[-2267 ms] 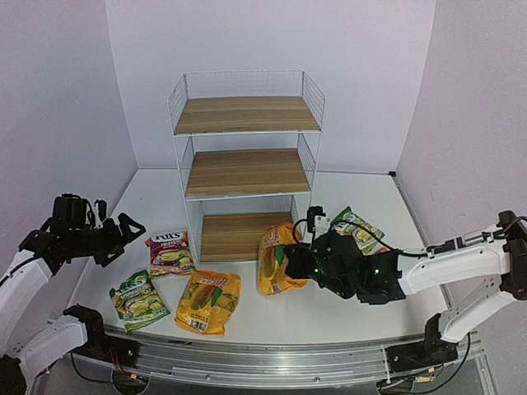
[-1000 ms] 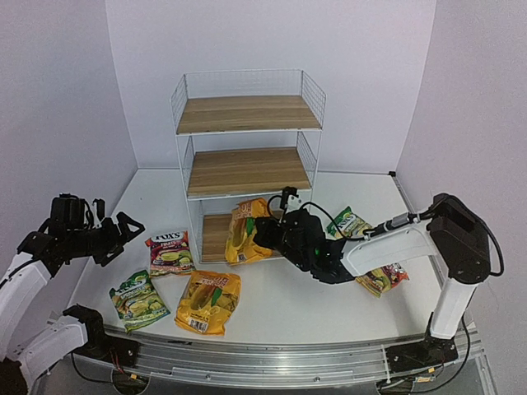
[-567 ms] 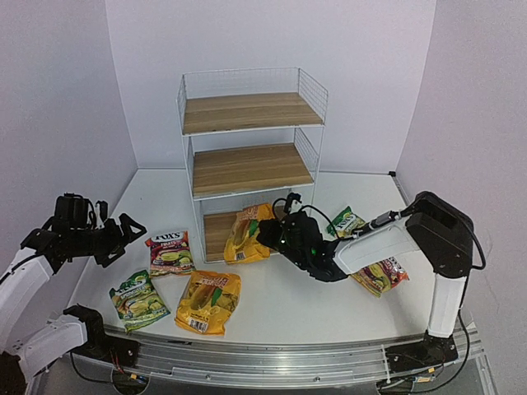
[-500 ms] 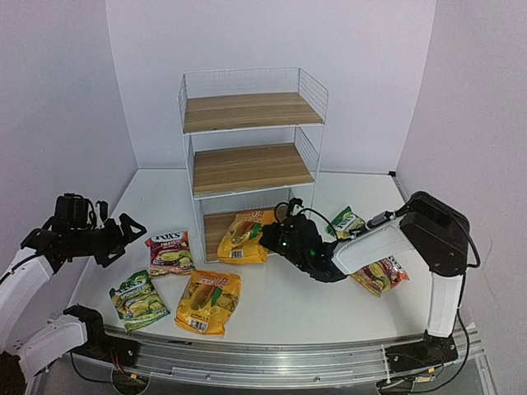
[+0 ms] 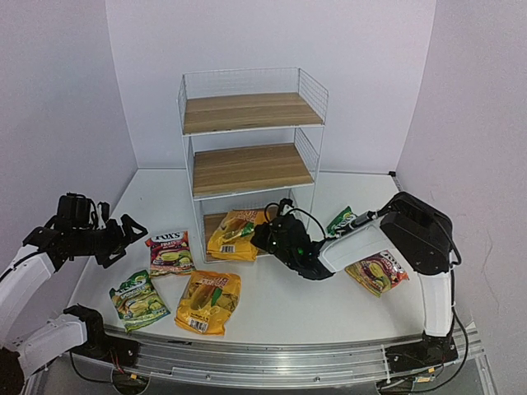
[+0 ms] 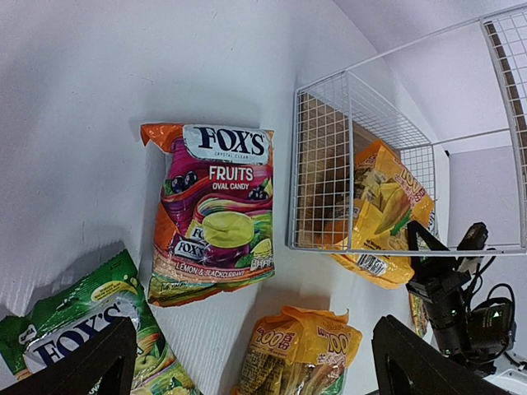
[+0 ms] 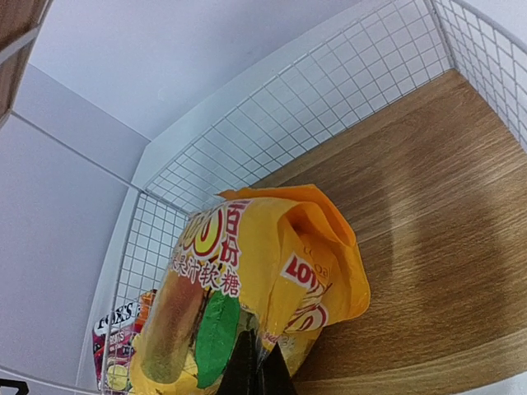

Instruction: Place and organize the candy bags onto the shelf

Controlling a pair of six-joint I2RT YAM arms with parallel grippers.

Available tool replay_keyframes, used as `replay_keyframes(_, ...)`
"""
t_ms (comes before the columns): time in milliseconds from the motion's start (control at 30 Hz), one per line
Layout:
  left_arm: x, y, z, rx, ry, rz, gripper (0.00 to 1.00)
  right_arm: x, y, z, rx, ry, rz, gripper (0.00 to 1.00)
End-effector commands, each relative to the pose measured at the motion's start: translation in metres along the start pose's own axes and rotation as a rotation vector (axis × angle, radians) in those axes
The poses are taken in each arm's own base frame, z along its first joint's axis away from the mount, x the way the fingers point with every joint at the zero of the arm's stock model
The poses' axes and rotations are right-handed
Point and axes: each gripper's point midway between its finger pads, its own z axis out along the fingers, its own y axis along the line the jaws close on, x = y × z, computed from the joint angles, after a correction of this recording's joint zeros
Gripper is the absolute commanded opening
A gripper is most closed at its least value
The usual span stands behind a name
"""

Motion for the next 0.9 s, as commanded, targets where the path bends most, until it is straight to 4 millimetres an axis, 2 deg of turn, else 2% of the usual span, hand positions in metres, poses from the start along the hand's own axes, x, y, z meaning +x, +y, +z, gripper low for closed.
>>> replay_keyframes(0, -0.003, -0.004, 0.001, 0.019, -0.007, 0.015, 1.0, -0.001, 0.013, 0.021, -0.042, 0.004, -0.062, 0.0)
replay_keyframes(200, -0.002, -0.003, 0.001, 0.017, -0.006, 0.011, 1.0, 0.013, 0.021, 0.04, -0.084, 0.072, -0.182, 0.0)
replay_keyframes(300, -0.001, -0.003, 0.001, 0.019, 0.0, 0.009, 0.99, 0.025, 0.019, 0.049, -0.094, 0.131, -0.268, 0.0)
replay_keyframes(433, 0.001, -0.003, 0.002, 0.023, 0.008, 0.006, 0.99, 0.029, 0.017, 0.058, -0.088, 0.171, -0.384, 0.0)
replay_keyframes(533, 0.003, -0.003, 0.002, 0.028, 0.011, 0.002, 1.0, 0.033, 0.014, 0.063, -0.089, 0.194, -0.438, 0.05)
replay_keyframes(733, 0.006, -0.003, 0.001, 0.04, 0.013, -0.003, 1.0, 0.051, 0.023, 0.072, -0.178, 0.253, -0.51, 0.13)
replay_keyframes(867, 0.007, -0.004, 0.0, 0.049, 0.012, -0.002, 1.0, 0.058, 0.031, 0.077, -0.226, 0.273, -0.514, 0.13)
